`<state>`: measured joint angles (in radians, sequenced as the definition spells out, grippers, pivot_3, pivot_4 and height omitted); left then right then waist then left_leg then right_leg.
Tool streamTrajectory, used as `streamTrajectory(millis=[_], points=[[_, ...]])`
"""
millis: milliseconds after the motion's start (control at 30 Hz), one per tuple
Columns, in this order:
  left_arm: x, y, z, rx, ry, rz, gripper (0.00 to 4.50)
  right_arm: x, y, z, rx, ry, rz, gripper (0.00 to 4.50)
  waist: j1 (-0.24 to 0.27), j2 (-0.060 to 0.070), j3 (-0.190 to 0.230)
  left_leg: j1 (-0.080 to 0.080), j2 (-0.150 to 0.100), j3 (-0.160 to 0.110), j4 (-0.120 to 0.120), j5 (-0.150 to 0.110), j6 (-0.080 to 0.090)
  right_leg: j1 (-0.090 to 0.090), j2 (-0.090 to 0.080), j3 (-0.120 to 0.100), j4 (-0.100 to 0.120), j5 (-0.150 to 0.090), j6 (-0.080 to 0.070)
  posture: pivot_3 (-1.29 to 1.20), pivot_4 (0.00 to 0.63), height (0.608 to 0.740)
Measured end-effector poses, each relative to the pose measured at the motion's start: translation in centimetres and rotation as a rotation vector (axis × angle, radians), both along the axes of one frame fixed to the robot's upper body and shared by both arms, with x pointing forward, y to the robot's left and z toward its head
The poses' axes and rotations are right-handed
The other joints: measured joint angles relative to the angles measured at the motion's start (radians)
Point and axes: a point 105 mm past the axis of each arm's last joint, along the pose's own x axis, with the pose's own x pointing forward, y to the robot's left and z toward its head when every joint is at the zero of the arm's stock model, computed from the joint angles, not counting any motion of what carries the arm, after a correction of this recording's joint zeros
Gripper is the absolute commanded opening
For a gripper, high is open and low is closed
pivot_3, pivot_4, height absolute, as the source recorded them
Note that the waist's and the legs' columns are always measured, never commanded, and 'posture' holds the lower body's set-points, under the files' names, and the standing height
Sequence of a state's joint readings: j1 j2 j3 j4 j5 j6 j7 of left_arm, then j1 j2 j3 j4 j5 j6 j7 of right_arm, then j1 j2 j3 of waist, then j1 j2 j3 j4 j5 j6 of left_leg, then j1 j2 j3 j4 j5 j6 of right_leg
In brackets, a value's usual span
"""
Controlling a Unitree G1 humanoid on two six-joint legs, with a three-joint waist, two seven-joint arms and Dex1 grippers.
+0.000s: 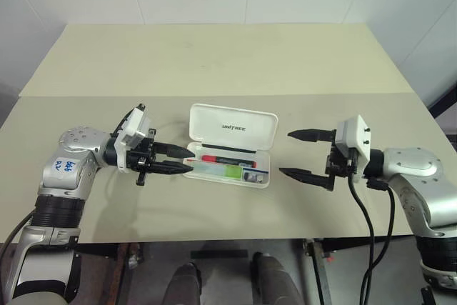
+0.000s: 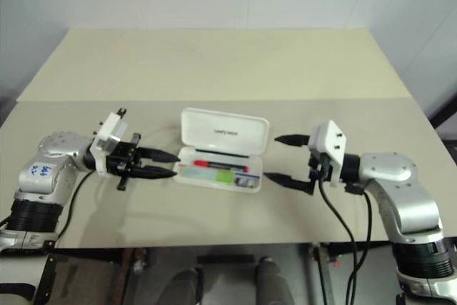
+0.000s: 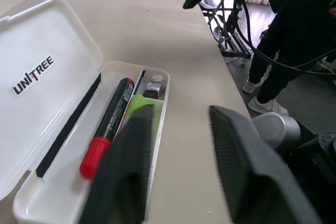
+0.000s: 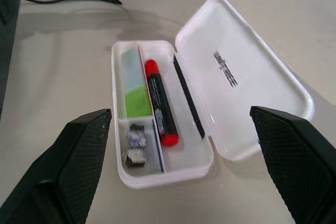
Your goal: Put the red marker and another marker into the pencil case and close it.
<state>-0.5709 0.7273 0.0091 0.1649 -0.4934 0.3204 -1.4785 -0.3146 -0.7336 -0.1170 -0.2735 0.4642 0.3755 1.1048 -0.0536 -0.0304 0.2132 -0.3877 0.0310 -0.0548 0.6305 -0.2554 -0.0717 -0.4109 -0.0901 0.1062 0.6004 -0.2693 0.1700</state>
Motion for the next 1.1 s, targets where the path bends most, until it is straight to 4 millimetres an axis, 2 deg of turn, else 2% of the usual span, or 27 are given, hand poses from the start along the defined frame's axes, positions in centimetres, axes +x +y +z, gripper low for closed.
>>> streamTrajectory(millis=[67,133,233,400,533,667,867,1000,1100], points=[[0.1,0.2,0.3,-0.008,-0.01,0.015,0.03,0.0,-0.4,0.1,-0.001,-0.003,-0.018,4.5,-0.001,0.0,0.0,0.0,0.0,0.0,0.0,0.0,0.0,0.0,0.0,0.0,0.0,0.0,0.0,0.0,0.15,0.74],[0.3,0.3,0.4,-0.022,-0.019,0.036,0.03,0.0,-0.4,0.1,0.003,-0.003,-0.021,4.5,0.0,0.0,0.0,0.0,0.0,0.0,0.0,0.0,0.0,0.0,0.0,0.0,0.0,0.0,0.0,0.0,0.15,0.74],[1.4,0.2,1.3,-0.13,-0.052,0.128,0.03,0.2,-0.5,0.2,0.007,-0.008,-0.038,4.5,0.002,0.0,0.0,0.0,0.0,0.0,0.0,0.0,0.0,0.0,0.0,0.0,0.0,0.0,0.0,0.0,0.15,0.74],[4.3,1.1,3.6,-0.338,-0.102,0.359,0.03,0.3,-0.6,0.1,0.012,-0.01,-0.059,4.5,0.009,0.0,0.0,0.0,0.0,-0.001,0.0,0.0,0.0,0.0,0.0,0.0,0.0,0.0,0.001,0.0,0.15,0.74],[5.7,1.7,4.4,-0.395,-0.12,0.467,0.03,0.3,-0.5,0.3,0.014,-0.023,-0.067,4.5,0.01,0.0,0.0,0.0,0.0,0.0,0.0,0.0,0.0,0.0,0.0,0.0,0.0,0.0,0.001,0.0,0.15,0.74],[7.3,2.4,3.8,-0.388,-0.106,0.581,0.03,0.4,-0.5,0.4,0.018,-0.029,-0.079,4.5,0.016,0.0,0.0,0.0,0.0,0.0,0.0,0.0,0.0,0.0,0.0,0.0,0.0,0.0,0.001,0.0,0.15,0.74],[9.7,2.4,2.1,-0.366,-0.062,0.711,0.03,0.3,-0.3,0.8,0.019,-0.05,-0.08,4.5,0.025,0.0,0.0,-0.001,0.0,0.0,0.0,0.0,0.0,0.0,0.0,-0.001,-0.001,0.001,0.001,0.0,0.15,0.74],[11.5,1.8,1.5,-0.332,-0.046,0.772,0.03,0.3,-0.2,0.9,0.021,-0.054,-0.086,4.5,0.027,0.0,0.0,-0.001,0.0,0.0,0.0,0.0,0.0,0.0,0.0,-0.001,-0.002,0.001,0.002,0.0,0.15,0.74],[12.2,0.5,0.4,-0.318,0.002,0.759,0.03,0.3,-0.2,1.0,0.027,-0.057,-0.087,4.5,0.026,0.0,0.0,-0.002,0.0,0.0,0.0,0.0,0.0,0.001,0.0,-0.001,-0.004,0.001,0.002,0.0,0.15,0.74]])
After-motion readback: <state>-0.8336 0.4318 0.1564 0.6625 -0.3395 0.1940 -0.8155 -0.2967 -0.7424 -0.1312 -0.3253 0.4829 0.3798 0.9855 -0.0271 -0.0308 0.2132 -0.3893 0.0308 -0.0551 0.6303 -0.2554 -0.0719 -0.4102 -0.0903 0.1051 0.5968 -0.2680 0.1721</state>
